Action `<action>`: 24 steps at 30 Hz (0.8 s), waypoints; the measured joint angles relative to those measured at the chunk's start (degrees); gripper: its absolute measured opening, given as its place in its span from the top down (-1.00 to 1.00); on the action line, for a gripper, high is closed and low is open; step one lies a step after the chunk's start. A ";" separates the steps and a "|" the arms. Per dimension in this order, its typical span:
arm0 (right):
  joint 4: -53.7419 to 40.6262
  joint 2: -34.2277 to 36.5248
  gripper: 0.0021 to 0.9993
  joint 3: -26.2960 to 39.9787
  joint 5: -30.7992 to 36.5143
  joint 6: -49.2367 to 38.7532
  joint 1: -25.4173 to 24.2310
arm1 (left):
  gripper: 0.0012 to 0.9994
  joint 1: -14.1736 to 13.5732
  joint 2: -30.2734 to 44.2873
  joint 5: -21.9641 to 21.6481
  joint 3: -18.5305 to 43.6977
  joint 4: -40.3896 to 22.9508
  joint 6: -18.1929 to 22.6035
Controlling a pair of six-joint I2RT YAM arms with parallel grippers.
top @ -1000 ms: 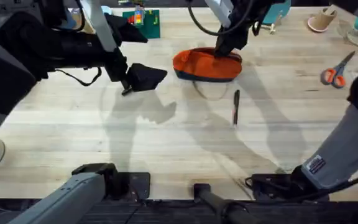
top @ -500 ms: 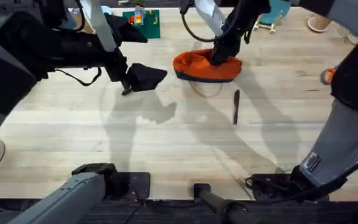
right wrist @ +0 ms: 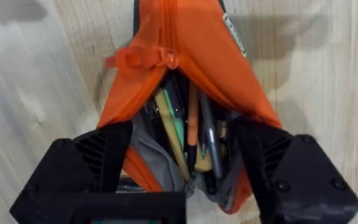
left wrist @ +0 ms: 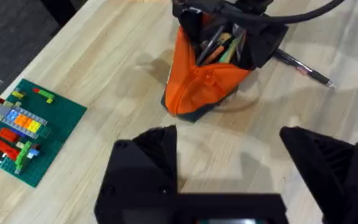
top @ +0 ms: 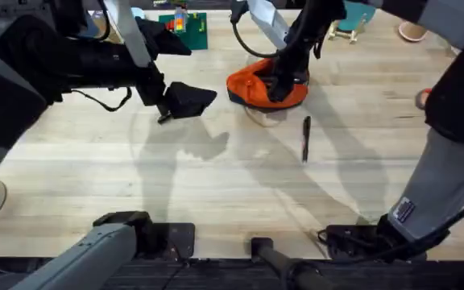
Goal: Unzip the bag, pick up the pens from the table one at a time and place them inside, then zip the bag closed.
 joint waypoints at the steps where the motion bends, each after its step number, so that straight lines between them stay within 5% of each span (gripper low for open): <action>1: -0.02 0.00 -0.99 0.00 0.00 0.00 0.00 | -0.99 0.00 0.00 0.00 0.00 0.00 0.00; 18: -0.74 -0.23 -0.99 0.00 0.00 2.58 0.02 | -0.99 0.00 0.00 0.00 0.00 0.00 0.00; 24: -0.98 -5.14 -0.99 -0.02 -0.04 6.95 0.07 | -0.99 0.00 0.00 0.00 0.00 0.00 0.00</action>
